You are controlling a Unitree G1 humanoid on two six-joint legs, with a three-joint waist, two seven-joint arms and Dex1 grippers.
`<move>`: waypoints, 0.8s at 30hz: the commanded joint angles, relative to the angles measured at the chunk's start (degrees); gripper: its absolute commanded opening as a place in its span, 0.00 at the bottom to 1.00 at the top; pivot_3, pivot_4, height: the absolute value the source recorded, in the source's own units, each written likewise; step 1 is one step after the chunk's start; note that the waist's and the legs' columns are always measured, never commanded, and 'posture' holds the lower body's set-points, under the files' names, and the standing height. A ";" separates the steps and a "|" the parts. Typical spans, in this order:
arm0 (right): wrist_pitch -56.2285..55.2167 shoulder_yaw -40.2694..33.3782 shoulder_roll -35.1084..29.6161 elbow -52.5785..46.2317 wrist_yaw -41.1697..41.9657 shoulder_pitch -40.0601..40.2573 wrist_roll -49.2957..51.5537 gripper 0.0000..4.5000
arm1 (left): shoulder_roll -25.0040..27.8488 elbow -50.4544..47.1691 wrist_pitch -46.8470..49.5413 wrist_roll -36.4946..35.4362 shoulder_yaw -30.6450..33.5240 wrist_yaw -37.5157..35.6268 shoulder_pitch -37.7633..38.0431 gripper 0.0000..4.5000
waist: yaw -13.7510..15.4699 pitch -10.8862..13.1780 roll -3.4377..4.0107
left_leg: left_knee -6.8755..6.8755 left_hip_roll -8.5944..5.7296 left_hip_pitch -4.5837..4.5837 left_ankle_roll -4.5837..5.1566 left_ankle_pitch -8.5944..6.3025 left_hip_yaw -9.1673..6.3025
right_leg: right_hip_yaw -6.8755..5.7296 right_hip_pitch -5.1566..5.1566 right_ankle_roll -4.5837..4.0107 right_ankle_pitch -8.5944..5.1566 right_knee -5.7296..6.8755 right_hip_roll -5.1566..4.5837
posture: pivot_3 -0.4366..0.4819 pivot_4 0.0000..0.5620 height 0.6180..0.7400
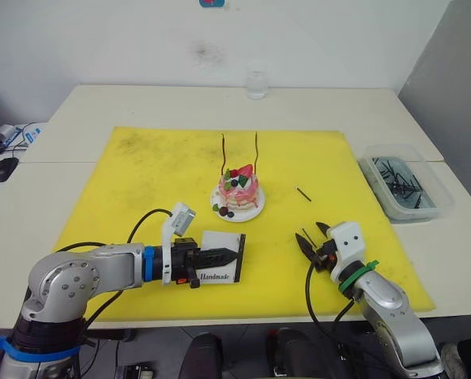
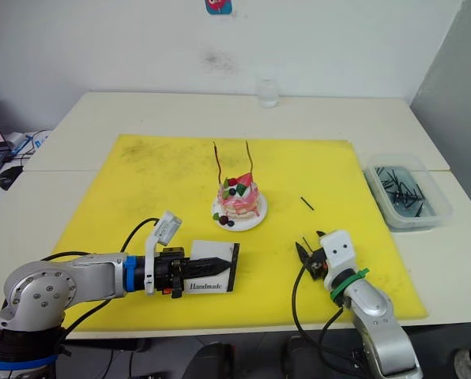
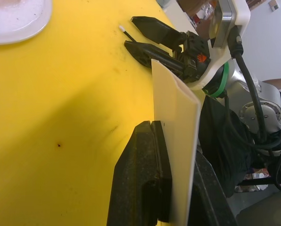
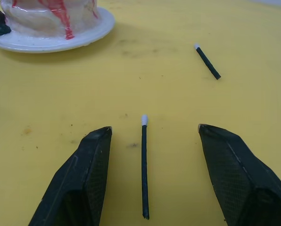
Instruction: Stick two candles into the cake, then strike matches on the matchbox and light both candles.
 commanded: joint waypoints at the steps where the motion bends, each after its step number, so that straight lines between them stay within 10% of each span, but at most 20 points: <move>1: 0.27 -0.21 0.48 -0.50 -1.26 0.28 -0.71 0.67 | -0.22 -1.40 -0.73 -0.60 0.45 -0.26 -0.05 0.00 | 0.00 0.00 0.00 | 0.00 0.00 0.00 0.00 0.00 0.00 | 0.00 0.00 0.00 0.00 0.00 0.00 | 0.48 0.27 0.91; 10: 2.18 0.44 0.54 -1.71 -2.44 1.11 -1.77 0.01 | 0.19 -1.99 -0.96 -0.43 0.70 -0.55 1.37 0.00 | 0.04 -0.02 -0.02 | 0.01 0.00 0.04 0.00 0.00 0.00 | 0.00 0.05 0.00 0.00 0.00 -0.01 | 0.48 0.27 0.91; 24: 6.71 -0.52 0.06 -2.14 -1.82 -2.22 -0.59 0.01 | -1.85 -0.26 -2.13 1.22 -0.60 -0.29 -0.95 0.00 | 0.03 -0.03 -0.03 | 0.01 -0.01 0.18 0.00 0.00 0.01 | 0.01 0.16 -0.01 0.01 0.04 0.00 | 0.48 0.27 0.91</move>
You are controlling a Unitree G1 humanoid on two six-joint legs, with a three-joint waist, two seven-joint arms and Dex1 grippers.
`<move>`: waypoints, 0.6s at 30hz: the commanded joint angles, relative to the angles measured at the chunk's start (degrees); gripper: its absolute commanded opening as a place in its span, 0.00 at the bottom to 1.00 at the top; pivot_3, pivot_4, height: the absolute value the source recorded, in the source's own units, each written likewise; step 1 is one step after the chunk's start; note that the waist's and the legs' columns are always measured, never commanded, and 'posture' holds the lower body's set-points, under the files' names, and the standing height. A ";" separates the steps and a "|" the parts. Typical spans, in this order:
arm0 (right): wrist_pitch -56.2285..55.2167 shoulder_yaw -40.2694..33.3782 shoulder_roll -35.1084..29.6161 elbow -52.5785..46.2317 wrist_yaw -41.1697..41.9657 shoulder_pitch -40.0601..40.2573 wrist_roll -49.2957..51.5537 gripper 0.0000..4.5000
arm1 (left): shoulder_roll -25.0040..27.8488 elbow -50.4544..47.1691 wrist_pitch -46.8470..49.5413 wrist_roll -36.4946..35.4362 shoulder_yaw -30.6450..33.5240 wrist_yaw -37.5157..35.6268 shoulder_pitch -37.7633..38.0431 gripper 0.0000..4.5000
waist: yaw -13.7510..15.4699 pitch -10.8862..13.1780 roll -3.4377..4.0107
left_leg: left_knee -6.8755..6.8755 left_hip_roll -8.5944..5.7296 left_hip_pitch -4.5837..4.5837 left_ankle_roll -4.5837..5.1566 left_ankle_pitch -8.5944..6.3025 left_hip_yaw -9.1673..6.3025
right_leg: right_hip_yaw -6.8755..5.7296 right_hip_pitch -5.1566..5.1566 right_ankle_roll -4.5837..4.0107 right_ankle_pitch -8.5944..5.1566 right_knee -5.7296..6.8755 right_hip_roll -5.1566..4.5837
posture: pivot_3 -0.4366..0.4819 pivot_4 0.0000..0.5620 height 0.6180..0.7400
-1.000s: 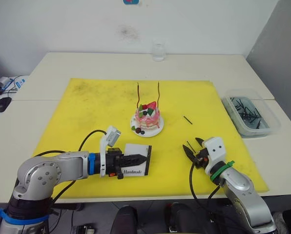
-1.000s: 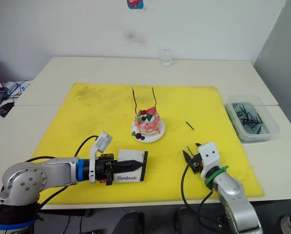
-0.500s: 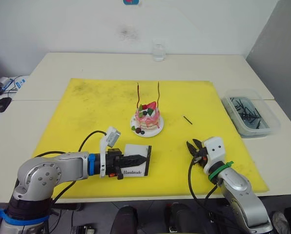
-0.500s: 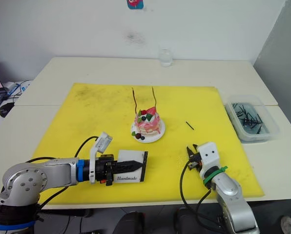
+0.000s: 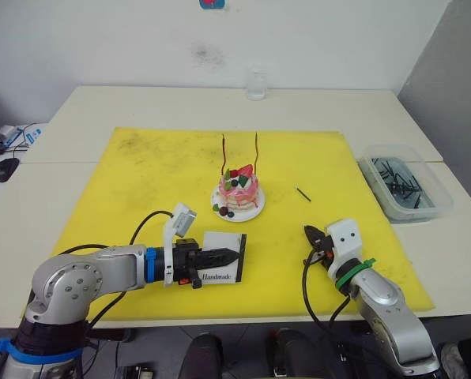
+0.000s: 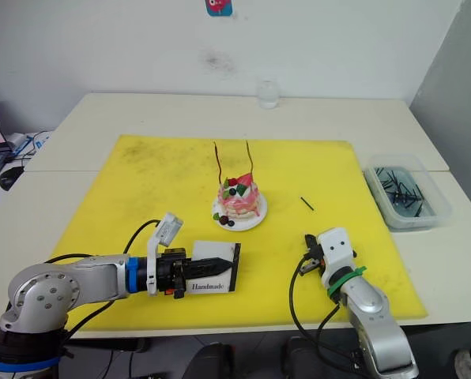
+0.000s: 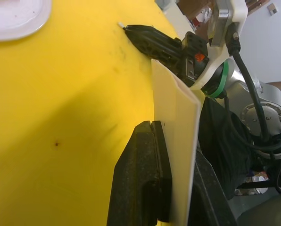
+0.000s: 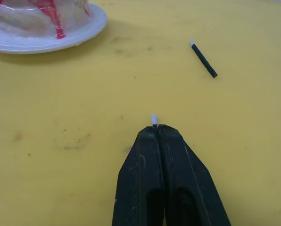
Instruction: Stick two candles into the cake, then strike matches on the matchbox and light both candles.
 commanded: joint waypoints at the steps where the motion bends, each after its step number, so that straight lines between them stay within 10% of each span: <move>1: 2.53 -0.69 -1.28 -1.15 -0.03 -0.03 -0.54 0.01 | -0.56 -0.28 -1.20 0.69 -0.21 -0.34 -0.84 0.00 | 0.00 0.00 0.00 | 0.00 0.00 0.00 0.00 0.00 0.00 | 0.01 0.00 0.00 0.00 0.00 0.00 | 0.48 0.27 0.91; 8: 4.96 -0.93 -1.12 -0.91 -0.97 0.81 -0.20 0.01 | -0.81 -0.22 -1.29 1.52 -0.23 -0.68 -0.77 0.00 | 0.02 -0.04 -0.07 | 0.00 -0.01 0.04 0.00 0.00 0.00 | 0.01 0.07 0.00 0.00 -0.04 0.00 | 0.48 0.27 0.91; 13: 4.60 -0.52 -1.27 -0.45 -1.03 0.34 -0.92 0.27 | -0.96 -0.17 -1.18 1.90 -0.14 -0.81 -0.75 0.00 | 0.11 -0.06 -0.09 | 0.00 -0.01 0.10 0.00 0.00 0.00 | 0.00 0.14 0.00 0.00 -0.04 -0.01 | 0.48 0.27 0.91; 18: 3.89 -0.57 -0.73 -0.16 -1.54 0.00 -0.99 0.27 | -1.07 0.07 -1.10 2.04 -0.08 -0.78 -0.99 0.00 | 0.09 -0.06 -0.09 | 0.00 0.01 0.11 0.00 0.00 -0.01 | 0.00 0.14 0.00 -0.01 -0.04 0.00 | 0.48 0.27 0.91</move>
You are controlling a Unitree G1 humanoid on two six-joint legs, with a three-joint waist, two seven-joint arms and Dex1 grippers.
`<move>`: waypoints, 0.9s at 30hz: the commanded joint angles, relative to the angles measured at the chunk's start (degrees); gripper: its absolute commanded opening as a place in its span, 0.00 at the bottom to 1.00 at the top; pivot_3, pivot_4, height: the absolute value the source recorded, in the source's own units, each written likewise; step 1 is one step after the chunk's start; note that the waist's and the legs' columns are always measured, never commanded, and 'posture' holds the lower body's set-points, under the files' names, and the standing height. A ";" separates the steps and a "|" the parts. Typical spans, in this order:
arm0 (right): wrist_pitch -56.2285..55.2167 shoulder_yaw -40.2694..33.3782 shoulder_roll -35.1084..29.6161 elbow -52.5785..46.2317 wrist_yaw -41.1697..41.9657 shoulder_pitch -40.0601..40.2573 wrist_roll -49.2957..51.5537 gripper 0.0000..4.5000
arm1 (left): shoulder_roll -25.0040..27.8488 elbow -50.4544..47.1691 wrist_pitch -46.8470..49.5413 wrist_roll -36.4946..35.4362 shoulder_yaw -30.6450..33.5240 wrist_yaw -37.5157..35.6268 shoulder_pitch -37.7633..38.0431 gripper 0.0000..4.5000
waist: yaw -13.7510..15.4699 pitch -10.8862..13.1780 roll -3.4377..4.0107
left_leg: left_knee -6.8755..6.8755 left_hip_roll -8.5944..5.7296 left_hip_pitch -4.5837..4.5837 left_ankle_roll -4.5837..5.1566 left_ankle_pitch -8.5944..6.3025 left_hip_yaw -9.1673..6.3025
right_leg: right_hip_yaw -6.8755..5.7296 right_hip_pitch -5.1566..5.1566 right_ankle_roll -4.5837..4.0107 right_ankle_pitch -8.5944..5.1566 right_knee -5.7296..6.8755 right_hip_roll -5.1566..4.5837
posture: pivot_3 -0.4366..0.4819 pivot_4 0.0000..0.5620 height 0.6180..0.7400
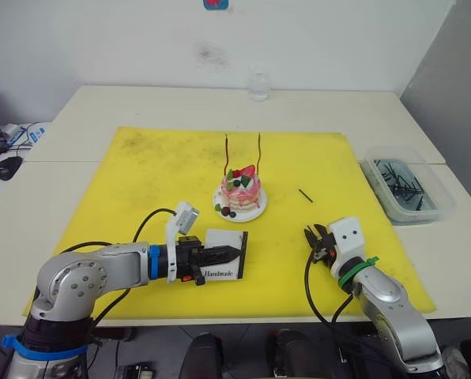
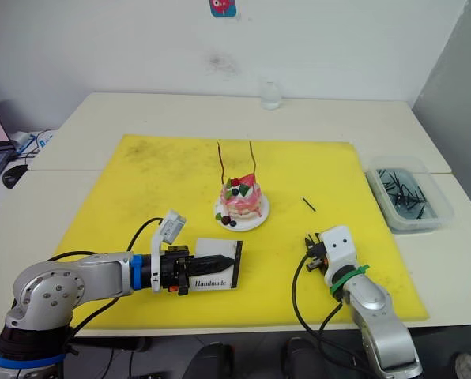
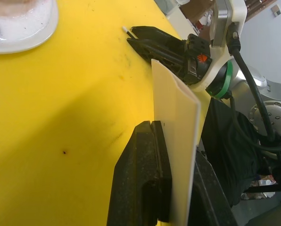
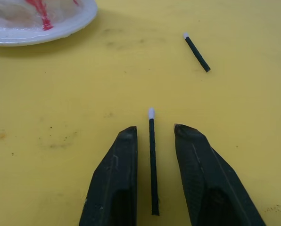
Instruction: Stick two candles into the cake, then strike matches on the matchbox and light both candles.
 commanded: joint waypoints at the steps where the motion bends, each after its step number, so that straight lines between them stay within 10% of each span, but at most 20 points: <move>1: 0.00 0.03 0.28 0.99 -0.56 0.15 -0.57 0.27 | -0.30 -0.29 -0.89 -0.04 0.39 -0.69 -0.64 0.00 | 0.00 0.00 0.00 | 0.00 0.00 0.00 0.00 0.00 0.00 | 0.01 0.00 0.00 0.00 0.00 0.00 | 0.48 0.27 0.91; 10: -0.56 0.00 1.02 1.07 -0.60 1.17 0.08 0.27 | -0.33 -0.41 -0.89 -0.10 0.49 -0.54 -0.38 0.00 | -0.01 0.00 0.00 | 0.00 0.01 0.02 0.00 0.00 0.01 | 0.01 0.00 0.00 0.00 0.01 0.00 | 0.48 0.27 0.91; 14: -0.27 0.10 1.65 1.35 -1.10 0.90 -0.04 0.01 | -0.35 -0.68 -0.82 -0.17 0.48 -0.41 -0.03 0.00 | -0.01 0.00 0.00 | 0.00 0.01 0.02 0.00 0.00 0.01 | 0.02 0.00 0.00 0.00 0.01 0.00 | 0.48 0.27 0.91; 27: 1.12 -1.00 0.66 -5.03 0.95 -0.53 2.17 0.01 | -1.74 -0.18 -1.18 0.12 0.24 0.74 -1.65 0.00 | -0.01 0.00 0.00 | 0.00 0.00 0.02 0.00 0.00 0.01 | 0.02 0.00 0.00 0.00 0.02 0.00 | 0.48 0.27 0.91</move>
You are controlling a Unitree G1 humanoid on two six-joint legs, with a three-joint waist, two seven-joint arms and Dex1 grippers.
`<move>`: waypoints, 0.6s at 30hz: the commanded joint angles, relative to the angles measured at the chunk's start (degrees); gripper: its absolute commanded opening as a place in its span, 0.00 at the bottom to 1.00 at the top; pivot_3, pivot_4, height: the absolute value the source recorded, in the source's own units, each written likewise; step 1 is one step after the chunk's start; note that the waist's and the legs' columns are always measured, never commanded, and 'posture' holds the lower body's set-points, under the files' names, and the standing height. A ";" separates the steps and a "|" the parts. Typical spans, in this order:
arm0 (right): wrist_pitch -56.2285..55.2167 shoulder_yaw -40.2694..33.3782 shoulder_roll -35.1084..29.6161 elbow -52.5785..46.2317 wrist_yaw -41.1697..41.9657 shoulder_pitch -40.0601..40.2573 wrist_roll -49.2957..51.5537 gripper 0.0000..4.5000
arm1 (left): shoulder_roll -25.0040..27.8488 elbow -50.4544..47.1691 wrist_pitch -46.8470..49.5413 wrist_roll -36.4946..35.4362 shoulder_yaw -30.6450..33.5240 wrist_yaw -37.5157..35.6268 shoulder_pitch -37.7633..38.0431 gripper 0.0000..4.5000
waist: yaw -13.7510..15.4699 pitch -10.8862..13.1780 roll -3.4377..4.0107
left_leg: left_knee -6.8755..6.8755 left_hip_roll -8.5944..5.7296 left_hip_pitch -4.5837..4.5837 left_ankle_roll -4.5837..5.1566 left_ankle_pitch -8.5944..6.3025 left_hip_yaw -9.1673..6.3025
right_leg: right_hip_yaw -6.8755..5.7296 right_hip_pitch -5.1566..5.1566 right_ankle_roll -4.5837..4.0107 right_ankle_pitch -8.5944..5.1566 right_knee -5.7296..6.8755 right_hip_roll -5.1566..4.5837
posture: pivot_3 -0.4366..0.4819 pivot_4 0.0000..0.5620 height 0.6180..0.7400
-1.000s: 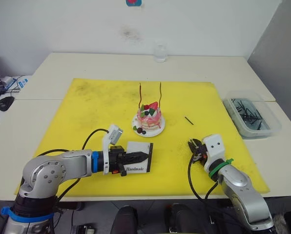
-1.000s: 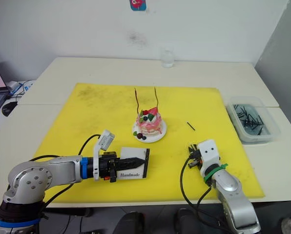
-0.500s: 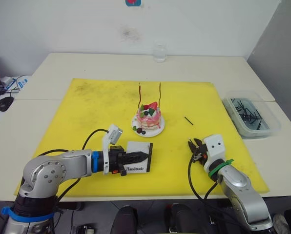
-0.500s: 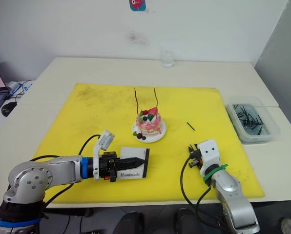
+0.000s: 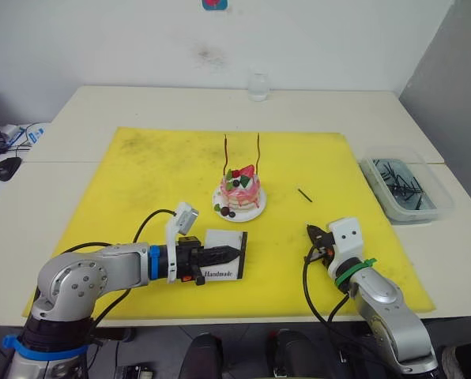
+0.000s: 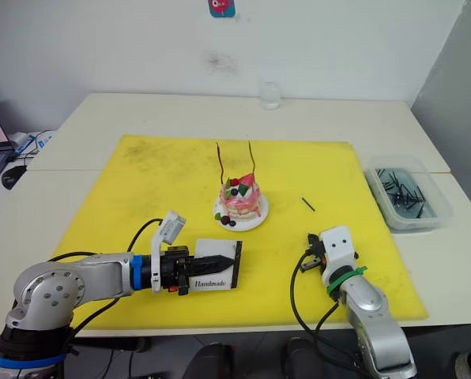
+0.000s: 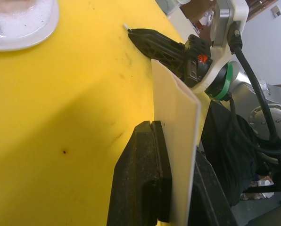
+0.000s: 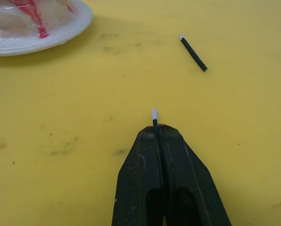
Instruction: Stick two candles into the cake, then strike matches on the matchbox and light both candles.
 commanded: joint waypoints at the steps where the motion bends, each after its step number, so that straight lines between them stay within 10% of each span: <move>1: 2.14 -0.96 -2.08 -6.29 2.39 -1.50 2.03 0.01 | -1.30 -0.41 -1.07 -0.06 0.23 0.82 -2.15 0.00 | 0.01 0.00 0.00 | 0.00 0.00 0.00 0.00 0.00 0.00 | 0.00 0.00 0.00 0.00 0.00 0.00 | 0.48 0.27 0.91; 18: 6.89 0.20 -31.44 -21.50 27.73 -15.89 11.53 0.01 | -7.36 5.98 -2.08 6.25 -4.40 -0.21 -15.88 0.00 | -0.01 0.03 0.01 | 0.04 -0.14 -0.04 0.01 0.00 -0.03 | -0.06 0.01 0.01 0.00 -0.05 0.19 | 0.48 0.27 0.91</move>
